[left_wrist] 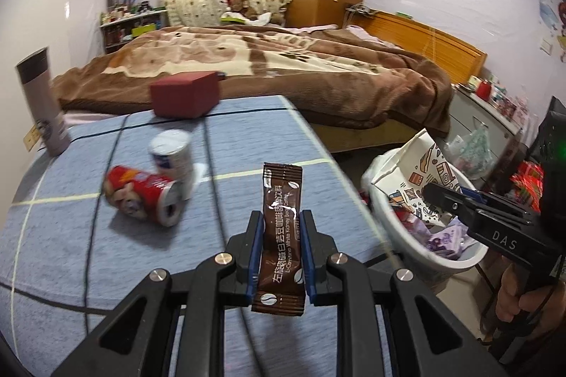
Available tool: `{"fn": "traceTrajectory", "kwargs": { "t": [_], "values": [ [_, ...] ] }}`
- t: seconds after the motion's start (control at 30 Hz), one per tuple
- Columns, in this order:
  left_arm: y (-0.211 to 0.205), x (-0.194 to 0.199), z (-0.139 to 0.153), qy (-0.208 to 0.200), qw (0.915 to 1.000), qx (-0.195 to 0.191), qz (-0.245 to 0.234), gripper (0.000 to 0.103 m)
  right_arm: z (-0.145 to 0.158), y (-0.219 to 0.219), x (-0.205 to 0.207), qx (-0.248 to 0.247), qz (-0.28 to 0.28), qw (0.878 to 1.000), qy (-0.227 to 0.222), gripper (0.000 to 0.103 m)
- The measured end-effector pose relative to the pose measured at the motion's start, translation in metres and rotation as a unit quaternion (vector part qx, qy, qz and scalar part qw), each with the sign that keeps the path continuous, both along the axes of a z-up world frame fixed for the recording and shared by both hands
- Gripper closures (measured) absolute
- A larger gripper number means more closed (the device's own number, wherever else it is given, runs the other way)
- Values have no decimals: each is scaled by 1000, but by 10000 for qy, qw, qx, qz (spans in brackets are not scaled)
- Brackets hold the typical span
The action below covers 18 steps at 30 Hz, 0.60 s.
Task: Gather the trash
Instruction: 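Carry the paper cup and chocolate wrapper over the wastebasket with both tools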
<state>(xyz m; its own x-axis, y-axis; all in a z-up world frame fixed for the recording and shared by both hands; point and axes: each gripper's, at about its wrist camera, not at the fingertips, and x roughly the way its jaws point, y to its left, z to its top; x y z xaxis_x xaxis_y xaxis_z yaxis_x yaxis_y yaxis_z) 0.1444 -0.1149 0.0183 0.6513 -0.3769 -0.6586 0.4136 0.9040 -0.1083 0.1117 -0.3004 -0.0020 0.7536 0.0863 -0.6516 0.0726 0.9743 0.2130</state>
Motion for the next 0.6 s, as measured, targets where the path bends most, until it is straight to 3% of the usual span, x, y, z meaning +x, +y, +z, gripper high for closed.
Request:
{"fn": "traceTrajectory", "kwargs": {
  "t": [0.6],
  "values": [
    [-119,-8,-2,57,9947,84,-1018,81,-7,-77,-25,-23,-1009,9948,107,72]
  ]
}}
